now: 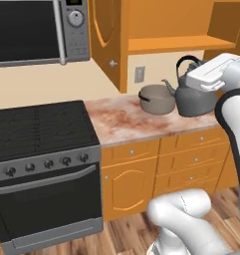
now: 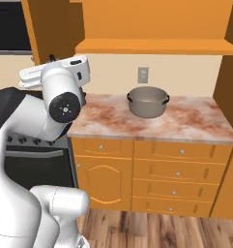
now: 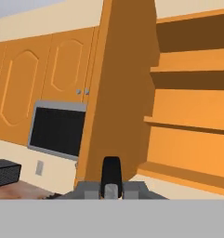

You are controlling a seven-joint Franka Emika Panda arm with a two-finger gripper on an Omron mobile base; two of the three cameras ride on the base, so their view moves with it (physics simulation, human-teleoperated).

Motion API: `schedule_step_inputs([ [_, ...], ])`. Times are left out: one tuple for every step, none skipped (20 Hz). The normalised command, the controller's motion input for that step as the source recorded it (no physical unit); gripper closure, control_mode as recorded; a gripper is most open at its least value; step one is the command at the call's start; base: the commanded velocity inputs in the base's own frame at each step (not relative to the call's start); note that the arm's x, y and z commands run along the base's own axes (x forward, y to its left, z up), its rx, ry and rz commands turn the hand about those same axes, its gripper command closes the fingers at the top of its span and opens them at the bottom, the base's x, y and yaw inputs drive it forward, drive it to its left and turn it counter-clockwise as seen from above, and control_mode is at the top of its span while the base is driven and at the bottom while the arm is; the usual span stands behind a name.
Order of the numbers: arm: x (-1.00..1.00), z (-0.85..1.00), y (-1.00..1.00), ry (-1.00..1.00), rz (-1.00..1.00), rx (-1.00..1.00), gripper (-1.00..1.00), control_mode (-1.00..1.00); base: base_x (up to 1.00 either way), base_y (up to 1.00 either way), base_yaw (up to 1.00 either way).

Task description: Pick the kettle from the cabinet and place it on a stove burner. Then pick the pot from the counter and place it on another stove burner. Finally, turn both burners on.

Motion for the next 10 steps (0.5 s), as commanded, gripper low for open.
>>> schedule_step_inputs([
  [0.00,0.00,0.00,0.00,0.00,0.00,1.00,1.00,-0.42,0.59,-0.08],
  [0.00,0.00,0.00,0.00,0.00,0.00,1.00,1.00,-0.41,0.61,-0.08],
  [0.00,0.00,0.00,0.00,0.00,0.00,1.00,1.00,-0.42,0.62,-0.08],
  [0.00,0.00,0.00,0.00,0.00,0.00,1.00,1.00,-0.42,0.65,-0.07],
  [0.00,0.00,0.00,0.00,0.00,0.00,1.00,1.00,-0.44,0.65,-0.06],
  [0.00,0.00,0.00,0.00,0.00,0.00,1.00,1.00,-0.44,0.63,-0.06],
  [0.00,0.00,0.00,0.00,0.00,0.00,1.00,1.00,-0.47,0.60,-0.05],
  [0.00,0.00,0.00,0.00,0.00,0.00,1.00,1.00,-0.49,0.59,-0.05],
  [0.00,0.00,0.00,0.00,0.00,0.00,1.00,1.00,-0.50,0.57,-0.04],
  [0.00,0.00,0.00,0.00,0.00,0.00,1.00,1.00,-0.50,0.54,-0.04],
])
